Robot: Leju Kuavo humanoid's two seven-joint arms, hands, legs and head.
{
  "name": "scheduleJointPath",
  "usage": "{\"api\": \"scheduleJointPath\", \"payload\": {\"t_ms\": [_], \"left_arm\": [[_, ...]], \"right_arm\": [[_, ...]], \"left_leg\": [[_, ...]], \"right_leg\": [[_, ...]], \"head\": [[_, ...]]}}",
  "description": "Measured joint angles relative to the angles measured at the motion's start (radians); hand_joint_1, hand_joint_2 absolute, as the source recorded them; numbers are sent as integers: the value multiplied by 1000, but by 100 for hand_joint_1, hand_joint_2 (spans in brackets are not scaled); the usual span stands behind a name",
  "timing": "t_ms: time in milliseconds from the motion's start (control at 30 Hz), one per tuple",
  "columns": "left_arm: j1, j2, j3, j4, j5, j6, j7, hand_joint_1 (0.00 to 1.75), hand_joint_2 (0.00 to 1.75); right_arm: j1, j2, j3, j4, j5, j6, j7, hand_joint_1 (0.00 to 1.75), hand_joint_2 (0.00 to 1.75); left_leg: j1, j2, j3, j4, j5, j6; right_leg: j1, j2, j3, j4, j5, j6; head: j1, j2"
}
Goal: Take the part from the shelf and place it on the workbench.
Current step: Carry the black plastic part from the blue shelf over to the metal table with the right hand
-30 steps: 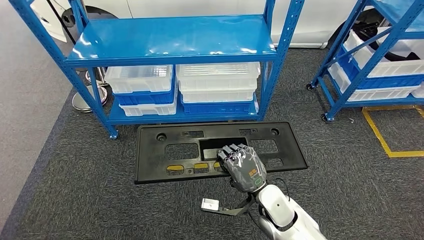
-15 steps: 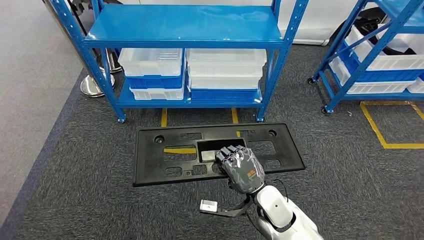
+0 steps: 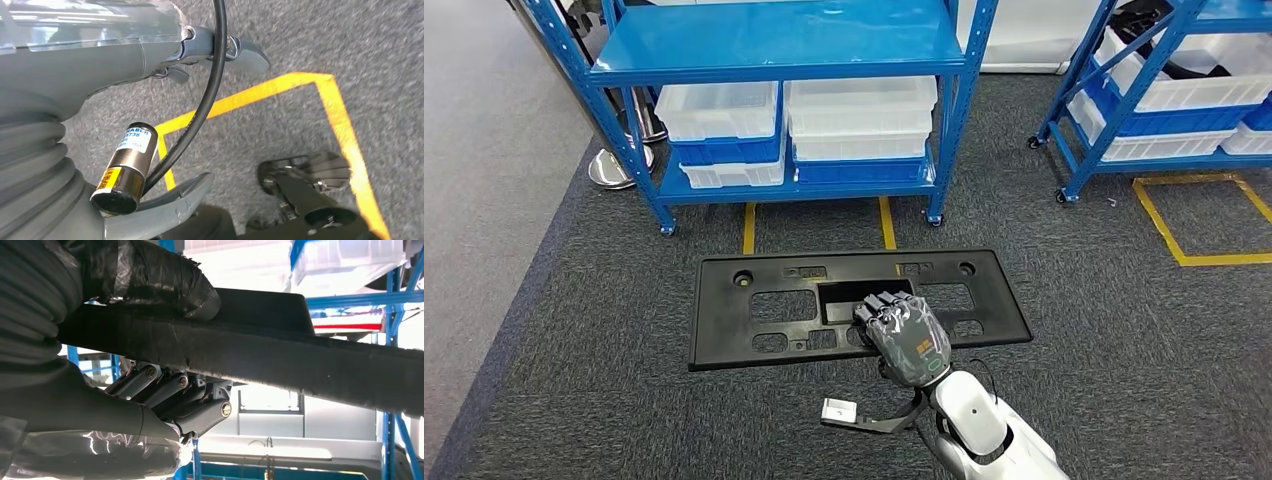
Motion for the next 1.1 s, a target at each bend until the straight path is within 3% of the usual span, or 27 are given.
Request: {"api": "scheduleJointPath", "payload": {"t_ms": [33,67,100,167,233,300,367,400,500,533,567,600,633,700,767,800,833,900,967,1033,1067,1100], "left_arm": [[0,0,0,0,0,-1,-1,0,175],[1,0,0,0,0,-2,-2,0,175],[1,0,0,0,0,-3,-4,0,175],[0,0,0,0,-1,-3,-8,0,175],[-2,0,0,0,-2,-3,-11,0,175],[-3,0,0,0,-3,-3,-13,0,175],[-1,0,0,0,-5,-3,-12,0,175],[-1,0,0,0,-5,-3,-12,0,175],[-1,-1,0,0,-8,-3,-12,0,175],[0,-1,1,0,-10,-3,-12,0,175],[1,-1,1,0,-11,-3,-11,0,175],[3,-1,1,0,-12,-3,-11,0,175],[4,-1,1,0,-12,-3,-11,0,175],[3,-3,1,0,-13,-3,-11,0,175],[1,-5,1,0,-14,-3,-11,0,175],[0,-5,1,0,-15,-4,-11,0,175],[1,-5,2,0,-16,-4,-11,0,175],[4,-4,2,0,-18,-4,-11,0,175],[2,-4,2,0,-21,-4,-11,0,175],[-1,-5,2,0,-23,-5,-11,0,175],[-2,-5,2,0,-25,-5,-11,0,175],[-2,-5,2,0,-28,-5,-10,0,175]], "right_arm": [[2,1,0,2,0,0,0,162,175],[4,1,0,3,0,1,1,162,175],[5,1,0,4,1,1,1,162,175],[7,1,0,4,4,0,4,162,175],[8,2,0,4,7,-1,8,162,175],[9,2,0,5,10,-1,11,162,175],[10,3,0,5,11,-2,12,162,175],[10,3,0,5,12,-2,12,162,175],[14,3,0,7,14,-2,13,162,175],[17,3,0,9,15,-2,14,162,175],[20,3,0,10,18,-2,14,162,175],[22,3,0,11,20,-3,15,162,175],[23,3,0,12,22,-3,16,162,175],[23,3,-1,12,24,-4,17,162,175],[23,3,-2,12,26,-5,17,162,175],[24,3,-3,12,27,-6,18,162,175],[24,3,-3,12,28,-6,19,162,175],[23,3,-4,11,33,-8,21,162,175],[22,3,-7,9,37,-11,23,162,175],[23,2,-10,8,42,-12,23,162,175],[23,2,-11,8,44,-12,23,162,175],[24,2,-11,7,46,-12,23,162,175]], "left_leg": [[0,0,-11,56,-18,-3],[0,0,-11,86,-16,-4],[0,0,8,82,3,-5],[0,2,95,-34,40,1],[-5,4,172,-152,42,11],[-10,2,187,-183,35,22],[-5,-1,183,-191,44,38],[-3,-3,181,-195,50,47],[-1,-13,167,-199,64,61],[-1,-18,161,-198,67,62],[-2,-24,156,-195,70,61],[-1,-31,151,-192,72,59],[-1,-39,148,-188,73,57],[-2,-55,141,-179,74,51],[-4,-70,131,-173,79,40],[-4,-77,126,-174,83,32],[-2,-84,123,-176,87,25],[-1,-67,110,-159,74,15],[0,-31,72,-73,19,8],[0,-17,17,55,-43,3],[0,-15,2,95,-54,1],[0,-13,6,97,-45,1]], "right_leg": [[1,0,-12,2,7,1],[2,-1,-23,6,14,2],[2,-1,-33,12,19,3],[2,-2,-50,26,23,6],[5,-5,-62,39,25,13],[7,-9,-68,44,29,23],[7,-7,-73,50,24,36],[6,-5,-81,68,9,41],[2,5,-149,230,-91,51],[0,6,-172,287,-114,53],[-2,6,-182,314,-118,54],[-4,8,-172,303,-102,55],[-6,11,-147,258,-72,54],[-10,40,-77,126,-17,50],[-11,66,-46,57,-3,45],[-8,67,-46,53,-4,42],[-9,59,-48,52,0,36],[-11,41,-48,44,9,21],[-11,19,-49,39,15,11],[-7,-3,-54,41,16,9],[-6,-15,-57,43,16,8],[-4,-25,-59,46,15,8]], "head": [[0,0],[0,0],[0,0],[0,0],[0,0],[0,0],[0,0],[0,0],[0,0],[0,0],[0,0],[0,0],[0,0],[1,0],[0,0],[0,0],[0,0],[-1,0],[-2,0],[-3,0],[-3,0],[-3,0]]}}
